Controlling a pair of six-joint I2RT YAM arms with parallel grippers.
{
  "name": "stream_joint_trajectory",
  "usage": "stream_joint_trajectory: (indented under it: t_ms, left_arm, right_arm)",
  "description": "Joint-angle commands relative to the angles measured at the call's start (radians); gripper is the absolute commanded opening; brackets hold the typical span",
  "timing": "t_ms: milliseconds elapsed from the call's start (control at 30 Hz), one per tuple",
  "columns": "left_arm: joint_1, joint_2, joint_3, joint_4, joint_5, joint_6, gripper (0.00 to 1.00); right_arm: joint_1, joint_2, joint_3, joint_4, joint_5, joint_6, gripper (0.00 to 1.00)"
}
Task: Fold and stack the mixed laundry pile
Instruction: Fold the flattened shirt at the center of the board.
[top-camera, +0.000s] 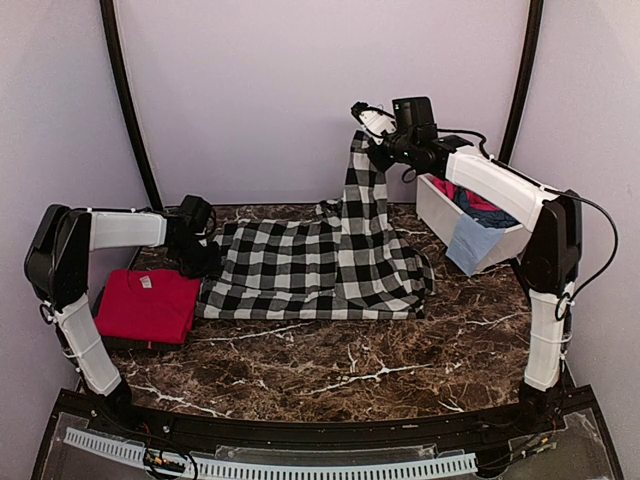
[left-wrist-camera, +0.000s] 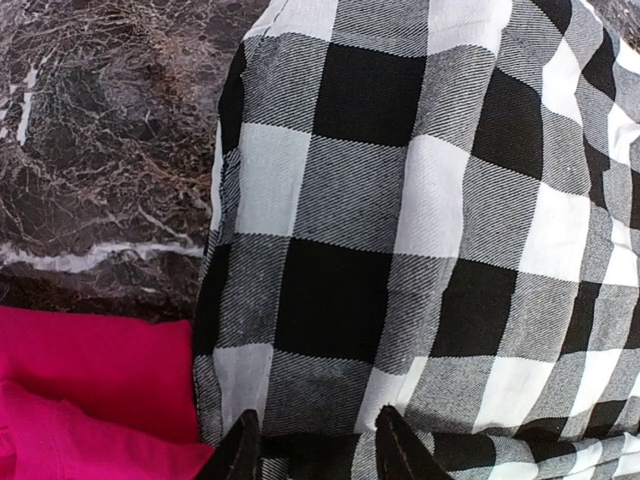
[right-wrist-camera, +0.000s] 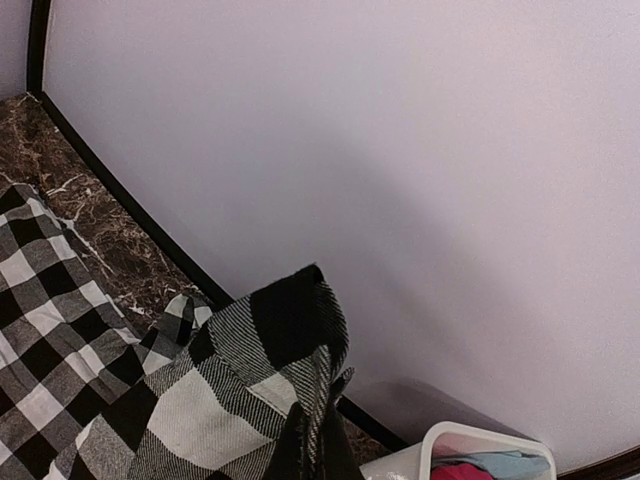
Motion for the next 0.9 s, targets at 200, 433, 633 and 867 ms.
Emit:
stream_joint_trajectory:
  t_ms: [200,433,633,867]
  left_arm:
    - [0.006,0.071,0.05,-0.028,0.001,0.005,0.34]
    - [0.006,0.073,0.057,-0.063,-0.035,-0.008,0.26]
    - [0.006,0.051,0.049,-0.088,-0.07,-0.027,0.43]
    - [0.006,0.082,0.036,-0.033,0.027,-0.023,0.32]
  right_arm:
    - [0.007,0.001,0.0,0.067,0.021,-0.026,0.0]
    - [0.008,0.013,-0.001,0.089,0.055,-0.041,0.0]
    - [0.008,0.014,-0.003,0.091,0.056,-0.036,0.0]
    - [0.008,0.01,-0.017,0.099,0.068,-0.046,0.0]
